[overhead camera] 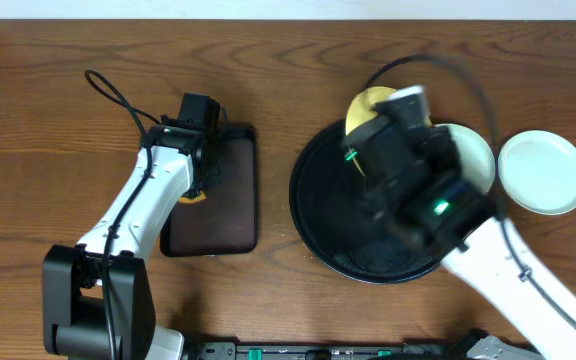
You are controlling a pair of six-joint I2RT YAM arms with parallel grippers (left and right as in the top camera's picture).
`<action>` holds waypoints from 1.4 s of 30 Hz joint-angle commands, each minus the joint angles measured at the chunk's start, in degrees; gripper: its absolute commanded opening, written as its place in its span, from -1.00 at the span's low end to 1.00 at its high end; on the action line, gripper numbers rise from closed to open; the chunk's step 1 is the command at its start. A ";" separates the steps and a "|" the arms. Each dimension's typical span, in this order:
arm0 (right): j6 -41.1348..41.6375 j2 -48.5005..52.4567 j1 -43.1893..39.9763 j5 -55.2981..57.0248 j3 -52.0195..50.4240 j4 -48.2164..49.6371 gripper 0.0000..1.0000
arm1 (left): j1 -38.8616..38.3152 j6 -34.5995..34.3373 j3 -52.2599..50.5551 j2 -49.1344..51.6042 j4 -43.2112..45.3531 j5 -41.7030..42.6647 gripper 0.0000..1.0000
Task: Clean dirty plates on tray and stack at the side
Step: 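Lift the yellow plate with right gripper and carry it right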
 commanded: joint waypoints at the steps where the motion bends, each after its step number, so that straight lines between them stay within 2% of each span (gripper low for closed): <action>1: 2.97 1.01 7.80 20.17 0.09 0.17 -0.98 | 0.09 0.35 -0.72 -0.28 0.09 0.22 -0.84; 6: 3.28 5.75 14.16 32.09 -0.22 0.13 -0.97 | 0.09 0.35 -0.79 -0.28 0.13 0.22 -0.84; 8: 0.48 8.22 15.26 31.87 -0.22 0.44 -0.97 | 0.09 0.35 -0.79 -0.28 0.13 0.22 -0.84; 14: 0.50 13.00 14.73 31.87 -0.22 0.33 -0.97 | 0.09 0.35 -0.79 -0.28 0.07 0.46 -0.83; 24: 2.89 13.57 12.92 30.80 -0.22 0.39 -0.98 | 0.09 0.33 -0.79 -0.28 0.09 0.48 -0.83; 28: 4.48 13.57 9.88 21.16 -0.22 0.33 -0.98 | 0.09 0.33 -0.79 -0.28 0.09 0.48 -0.84; 32: 9.66 13.57 4.33 9.53 -0.22 0.37 -0.98 | 0.09 0.33 -0.79 -0.28 0.07 0.59 -0.84; 39: 10.80 12.63 -10.43 -19.23 -0.17 0.39 -0.98 | 0.09 0.35 -0.79 -0.28 0.11 1.77 -0.84; 42: 8.24 9.09 -20.26 -36.72 -0.02 1.07 -0.98 | 0.09 0.33 -0.79 -0.28 0.13 1.77 -0.84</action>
